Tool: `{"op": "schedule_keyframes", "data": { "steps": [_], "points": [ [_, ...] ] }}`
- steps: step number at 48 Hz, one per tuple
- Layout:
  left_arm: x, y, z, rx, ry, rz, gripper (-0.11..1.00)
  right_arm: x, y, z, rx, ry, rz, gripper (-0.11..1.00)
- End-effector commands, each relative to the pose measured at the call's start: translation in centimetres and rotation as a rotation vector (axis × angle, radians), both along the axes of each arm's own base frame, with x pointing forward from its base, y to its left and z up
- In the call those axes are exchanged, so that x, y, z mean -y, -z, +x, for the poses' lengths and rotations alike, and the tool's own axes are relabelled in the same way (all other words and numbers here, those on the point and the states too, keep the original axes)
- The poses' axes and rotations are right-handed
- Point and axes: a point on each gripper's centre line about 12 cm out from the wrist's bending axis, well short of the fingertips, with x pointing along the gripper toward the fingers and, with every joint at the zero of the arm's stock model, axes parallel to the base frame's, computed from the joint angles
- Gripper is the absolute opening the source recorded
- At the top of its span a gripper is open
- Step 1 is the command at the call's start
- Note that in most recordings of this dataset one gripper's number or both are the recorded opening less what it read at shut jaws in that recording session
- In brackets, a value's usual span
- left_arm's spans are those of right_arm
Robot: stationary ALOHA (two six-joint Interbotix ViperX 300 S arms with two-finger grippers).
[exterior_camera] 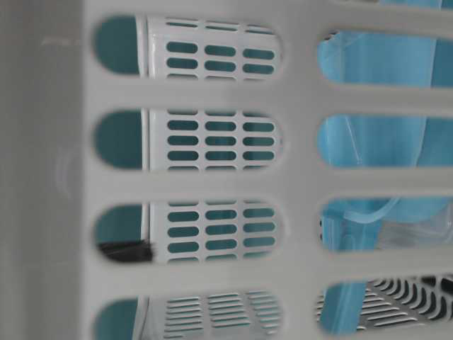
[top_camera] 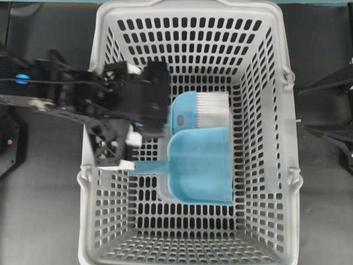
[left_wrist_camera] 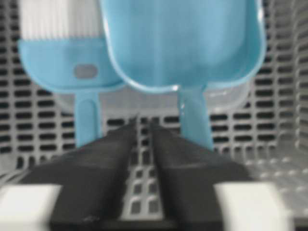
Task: Pick up the dustpan from the shopping basket with the left arm.
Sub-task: 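Move the left gripper over the basket toward the blue dustpan handle, then lower the left gripper and close it on the dustpan handle, then lift the dustpan upward out of the basket with the left gripper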
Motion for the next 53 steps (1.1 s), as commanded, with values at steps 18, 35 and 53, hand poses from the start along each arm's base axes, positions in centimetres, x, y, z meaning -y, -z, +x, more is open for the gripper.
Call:
{"op": "schedule_keyframes", "data": {
  "steps": [18,35,53],
  "points": [
    [3.2,5.9,2.9,-0.211,0.054,0.013,0.87,-0.1,-0.8,0.1,0.02,-0.004,0.003,0.74],
    [3.6,10.5,3.0,-0.323,-0.011,-0.004,0.85,-0.3,-0.7,0.0,0.017,-0.013,0.003,0.74],
    [3.7,8.1,3.4,-0.25,-0.04,-0.03,0.3,-0.3,-0.5,0.0,0.012,-0.013,0.005,0.74]
  ]
}}
